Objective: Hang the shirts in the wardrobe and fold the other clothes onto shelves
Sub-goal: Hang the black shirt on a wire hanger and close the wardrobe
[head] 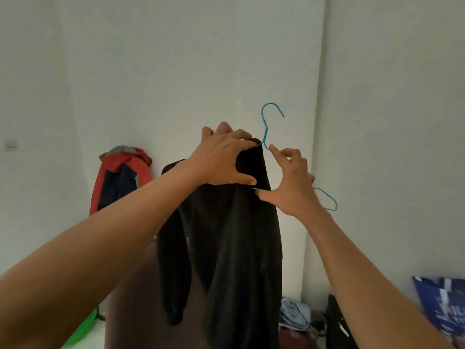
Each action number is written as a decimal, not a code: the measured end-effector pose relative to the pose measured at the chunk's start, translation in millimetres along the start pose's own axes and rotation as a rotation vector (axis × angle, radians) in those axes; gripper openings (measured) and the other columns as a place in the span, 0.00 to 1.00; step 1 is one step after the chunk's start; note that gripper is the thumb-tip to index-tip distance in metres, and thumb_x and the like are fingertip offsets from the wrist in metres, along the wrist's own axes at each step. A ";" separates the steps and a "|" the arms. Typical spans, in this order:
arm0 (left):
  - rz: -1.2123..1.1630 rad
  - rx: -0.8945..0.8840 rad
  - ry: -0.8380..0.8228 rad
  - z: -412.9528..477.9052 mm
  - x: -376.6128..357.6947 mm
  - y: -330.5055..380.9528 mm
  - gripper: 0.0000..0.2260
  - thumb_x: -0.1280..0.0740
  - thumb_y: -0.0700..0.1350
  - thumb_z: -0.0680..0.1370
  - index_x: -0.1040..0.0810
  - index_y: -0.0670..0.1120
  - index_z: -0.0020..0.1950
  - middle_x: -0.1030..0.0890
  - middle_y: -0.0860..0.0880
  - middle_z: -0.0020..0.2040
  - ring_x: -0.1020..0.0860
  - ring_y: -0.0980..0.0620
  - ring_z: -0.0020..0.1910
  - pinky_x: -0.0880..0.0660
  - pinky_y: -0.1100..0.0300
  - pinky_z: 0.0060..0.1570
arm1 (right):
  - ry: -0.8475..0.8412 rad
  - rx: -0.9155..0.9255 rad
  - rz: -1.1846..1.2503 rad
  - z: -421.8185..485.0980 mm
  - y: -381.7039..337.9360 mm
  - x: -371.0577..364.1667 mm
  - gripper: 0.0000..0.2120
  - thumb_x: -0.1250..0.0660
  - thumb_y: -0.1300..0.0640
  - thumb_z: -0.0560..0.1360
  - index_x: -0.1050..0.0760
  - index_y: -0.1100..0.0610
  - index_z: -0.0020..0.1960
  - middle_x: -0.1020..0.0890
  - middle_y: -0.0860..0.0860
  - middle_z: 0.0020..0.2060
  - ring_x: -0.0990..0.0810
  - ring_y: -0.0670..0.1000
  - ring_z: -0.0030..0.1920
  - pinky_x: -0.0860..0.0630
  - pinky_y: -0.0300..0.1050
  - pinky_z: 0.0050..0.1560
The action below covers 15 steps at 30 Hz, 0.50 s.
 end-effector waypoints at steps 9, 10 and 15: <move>-0.092 0.063 0.093 -5.3 54.2 17.1 0.48 0.22 0.67 0.59 0.32 0.52 0.75 0.33 0.55 0.73 0.25 0.50 0.64 0.26 0.52 0.55 | 0.043 0.016 -0.094 -8.4 -15.7 41.9 0.58 0.23 0.37 0.62 0.57 0.42 0.80 0.43 0.47 0.74 0.44 0.52 0.75 0.49 0.71 0.73; -0.088 0.079 0.106 -6.3 59.3 17.0 0.48 0.22 0.67 0.59 0.32 0.52 0.75 0.33 0.55 0.72 0.25 0.50 0.64 0.26 0.52 0.55 | 0.056 -0.011 -0.109 -12.5 -13.4 43.4 0.60 0.23 0.36 0.62 0.60 0.42 0.80 0.46 0.47 0.76 0.47 0.52 0.77 0.52 0.73 0.72; -0.127 0.159 0.158 -11.5 77.3 9.8 0.48 0.20 0.64 0.58 0.31 0.52 0.75 0.32 0.54 0.72 0.25 0.49 0.65 0.26 0.52 0.56 | 0.136 -0.151 -0.035 -36.0 -10.6 42.6 0.61 0.30 0.26 0.61 0.64 0.44 0.79 0.51 0.48 0.77 0.54 0.55 0.79 0.56 0.75 0.71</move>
Point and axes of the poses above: each hand's wrist, its own z-axis towards the middle knuckle, its own x-axis out of the back of the hand, y = z × x, the point moved 8 cm from there along z, towards the middle knuckle
